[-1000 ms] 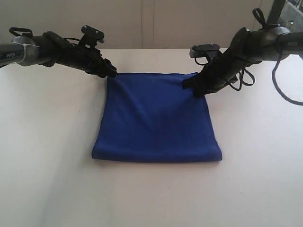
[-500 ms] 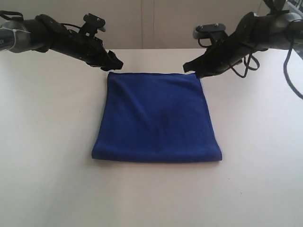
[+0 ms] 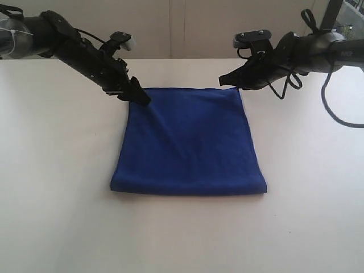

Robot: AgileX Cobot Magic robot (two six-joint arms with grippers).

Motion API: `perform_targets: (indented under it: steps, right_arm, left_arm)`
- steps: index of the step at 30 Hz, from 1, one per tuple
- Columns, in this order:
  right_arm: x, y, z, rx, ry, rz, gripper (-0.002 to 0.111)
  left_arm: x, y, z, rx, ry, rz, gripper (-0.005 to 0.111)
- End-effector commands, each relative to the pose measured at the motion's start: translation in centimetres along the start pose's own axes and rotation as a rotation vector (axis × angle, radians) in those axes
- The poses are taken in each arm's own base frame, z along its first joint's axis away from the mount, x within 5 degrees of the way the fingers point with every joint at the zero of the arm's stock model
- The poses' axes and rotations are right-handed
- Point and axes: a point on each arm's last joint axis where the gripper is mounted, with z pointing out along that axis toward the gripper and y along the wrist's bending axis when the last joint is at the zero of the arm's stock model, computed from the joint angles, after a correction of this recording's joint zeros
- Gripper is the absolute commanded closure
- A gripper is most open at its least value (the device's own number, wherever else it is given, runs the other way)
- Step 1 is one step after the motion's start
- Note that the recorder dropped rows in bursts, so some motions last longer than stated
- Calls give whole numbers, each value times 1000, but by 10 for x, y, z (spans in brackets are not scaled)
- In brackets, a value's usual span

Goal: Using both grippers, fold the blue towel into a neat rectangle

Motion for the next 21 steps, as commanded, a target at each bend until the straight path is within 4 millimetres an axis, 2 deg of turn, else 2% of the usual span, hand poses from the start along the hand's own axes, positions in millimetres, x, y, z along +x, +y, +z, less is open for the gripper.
perform_targets:
  steps: [1, 5, 12, 18, 21]
  right_arm:
    - [-5, 3, 8, -4, -22, -8, 108]
    - [-7, 6, 8, -1, -39, -13, 108]
    - [-5, 10, 12, -2, -41, -15, 108]
    - [-7, 11, 12, 7, -65, -19, 108]
    - [-8, 11, 12, 11, -71, -18, 108]
  left_arm:
    - [5, -8, -4, 82, 66, -7, 51]
    - [8, -9, -2, 104, 88, -27, 51]
    - [29, 1, 24, 134, 139, -64, 51]
    - [37, 8, 35, 113, 150, -75, 51]
    - [37, 8, 35, 114, 151, -76, 63]
